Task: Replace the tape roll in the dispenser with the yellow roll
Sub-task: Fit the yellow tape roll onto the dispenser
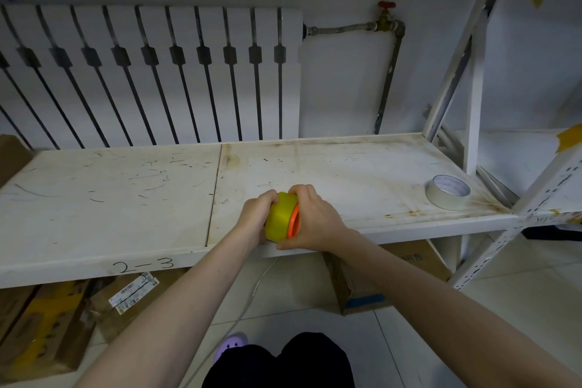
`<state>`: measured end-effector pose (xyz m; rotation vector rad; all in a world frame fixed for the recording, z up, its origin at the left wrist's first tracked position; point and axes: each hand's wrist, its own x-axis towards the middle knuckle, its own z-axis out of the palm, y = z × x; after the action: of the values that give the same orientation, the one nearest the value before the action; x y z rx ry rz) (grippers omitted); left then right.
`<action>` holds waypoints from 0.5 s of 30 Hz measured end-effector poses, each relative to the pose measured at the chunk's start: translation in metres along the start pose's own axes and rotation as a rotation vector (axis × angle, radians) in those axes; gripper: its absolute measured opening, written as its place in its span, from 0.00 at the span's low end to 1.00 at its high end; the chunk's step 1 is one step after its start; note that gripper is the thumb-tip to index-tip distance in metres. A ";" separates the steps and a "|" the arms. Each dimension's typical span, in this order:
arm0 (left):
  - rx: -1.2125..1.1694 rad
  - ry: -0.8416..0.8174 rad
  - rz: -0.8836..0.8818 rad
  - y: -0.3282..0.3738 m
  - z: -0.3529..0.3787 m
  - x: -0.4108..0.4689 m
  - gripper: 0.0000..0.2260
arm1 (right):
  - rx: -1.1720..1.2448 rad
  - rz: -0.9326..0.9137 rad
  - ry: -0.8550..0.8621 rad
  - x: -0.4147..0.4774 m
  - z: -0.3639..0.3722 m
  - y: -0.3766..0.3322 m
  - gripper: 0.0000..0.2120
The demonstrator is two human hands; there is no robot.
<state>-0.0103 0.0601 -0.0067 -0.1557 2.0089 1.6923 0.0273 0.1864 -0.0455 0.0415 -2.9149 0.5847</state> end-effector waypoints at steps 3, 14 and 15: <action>-0.030 -0.004 -0.027 0.004 0.001 0.000 0.06 | 0.021 0.046 0.043 0.001 0.003 0.001 0.44; 0.002 0.009 0.021 -0.009 -0.004 0.003 0.07 | 0.412 0.272 -0.144 0.005 -0.005 0.005 0.32; 0.015 0.012 0.019 -0.010 -0.005 0.004 0.07 | 0.497 0.292 -0.182 0.005 -0.007 0.006 0.29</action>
<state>-0.0113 0.0542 -0.0164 -0.1430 2.0371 1.6916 0.0233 0.1945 -0.0405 -0.2871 -2.8808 1.4086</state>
